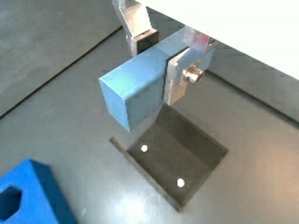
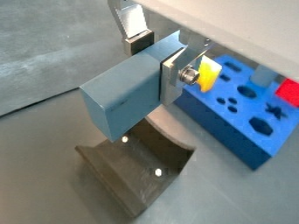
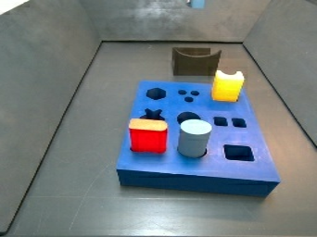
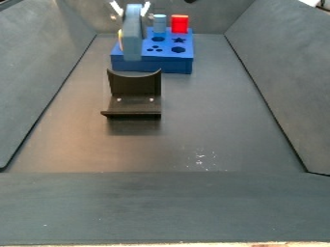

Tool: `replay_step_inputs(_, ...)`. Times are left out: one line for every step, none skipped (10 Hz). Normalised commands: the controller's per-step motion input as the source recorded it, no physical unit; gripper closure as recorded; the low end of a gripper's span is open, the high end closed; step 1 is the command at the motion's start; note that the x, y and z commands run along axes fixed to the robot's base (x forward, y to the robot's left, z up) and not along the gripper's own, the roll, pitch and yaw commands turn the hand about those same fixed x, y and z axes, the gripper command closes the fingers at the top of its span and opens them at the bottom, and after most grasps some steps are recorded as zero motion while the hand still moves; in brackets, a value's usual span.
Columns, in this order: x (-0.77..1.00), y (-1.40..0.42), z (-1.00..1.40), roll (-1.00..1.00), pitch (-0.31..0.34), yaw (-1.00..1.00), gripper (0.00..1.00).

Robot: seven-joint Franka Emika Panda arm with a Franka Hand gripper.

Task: Pick up the rectangle object. Move up. Place the rectangle object on the fixture. Regrasp the rectangle object. Move to above the board. Insert the rectangle object.
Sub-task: Place the rectangle object on the fixture.

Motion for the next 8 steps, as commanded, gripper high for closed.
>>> replay_step_inputs(0.11, 0.07, 0.01, -1.0, 0.075, 0.03, 1.0)
replay_step_inputs(0.09, 0.06, 0.03, -1.0, 0.099, 0.02, 1.0)
replay_step_inputs(0.09, 0.05, 0.02, -1.0, 0.156, -0.01, 1.0)
replay_step_inputs(0.09, 0.05, 0.0, -1.0, 0.207, -0.03, 1.0)
replay_step_inputs(0.1, 0.06, -0.02, -0.85, 0.243, -0.06, 1.0)
replay_step_inputs(0.1, 0.05, -0.01, -0.67, 0.242, -0.07, 1.0)
replay_step_inputs(0.1, 0.05, -0.01, -0.52, 0.222, -0.09, 1.0)
replay_step_inputs(0.09, 0.05, -0.02, -0.4, 0.174, -0.11, 1.0)
